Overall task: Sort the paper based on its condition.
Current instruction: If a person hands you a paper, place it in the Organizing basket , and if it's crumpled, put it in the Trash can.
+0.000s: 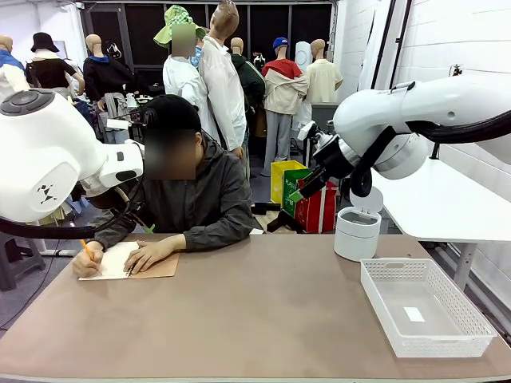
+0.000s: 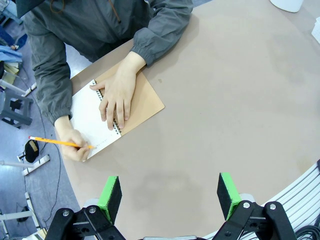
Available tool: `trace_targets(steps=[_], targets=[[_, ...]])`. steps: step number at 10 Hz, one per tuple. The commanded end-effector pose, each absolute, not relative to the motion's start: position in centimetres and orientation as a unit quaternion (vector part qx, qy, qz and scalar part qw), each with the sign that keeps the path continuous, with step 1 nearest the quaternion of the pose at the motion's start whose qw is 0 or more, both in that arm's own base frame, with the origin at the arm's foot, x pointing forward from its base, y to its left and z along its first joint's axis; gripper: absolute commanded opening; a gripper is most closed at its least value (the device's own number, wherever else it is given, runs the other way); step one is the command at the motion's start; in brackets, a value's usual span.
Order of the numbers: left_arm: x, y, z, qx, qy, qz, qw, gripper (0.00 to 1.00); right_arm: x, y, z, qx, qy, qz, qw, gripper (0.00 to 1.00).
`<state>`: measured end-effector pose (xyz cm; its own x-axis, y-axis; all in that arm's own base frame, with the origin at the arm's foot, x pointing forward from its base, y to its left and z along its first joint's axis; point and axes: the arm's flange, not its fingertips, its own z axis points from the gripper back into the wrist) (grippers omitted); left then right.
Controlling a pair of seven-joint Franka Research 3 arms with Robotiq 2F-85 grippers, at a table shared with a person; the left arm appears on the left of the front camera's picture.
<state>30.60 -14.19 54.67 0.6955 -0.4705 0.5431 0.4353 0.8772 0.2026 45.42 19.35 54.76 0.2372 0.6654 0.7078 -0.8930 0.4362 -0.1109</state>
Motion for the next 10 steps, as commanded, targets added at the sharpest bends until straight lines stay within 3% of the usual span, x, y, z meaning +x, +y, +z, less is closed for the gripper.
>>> trace_targets(steps=[1,10], targets=[[30.6,-14.1,54.7,0.032,-0.302,-0.251,0.919,1.0,44.6,18.8,53.3,0.156,-0.365,0.514,0.76,1.0],[30.6,-14.1,54.7,0.032,-0.302,-0.251,0.919,1.0,45.4,19.3,54.8,0.161,-0.354,0.506,0.77,1.0]])
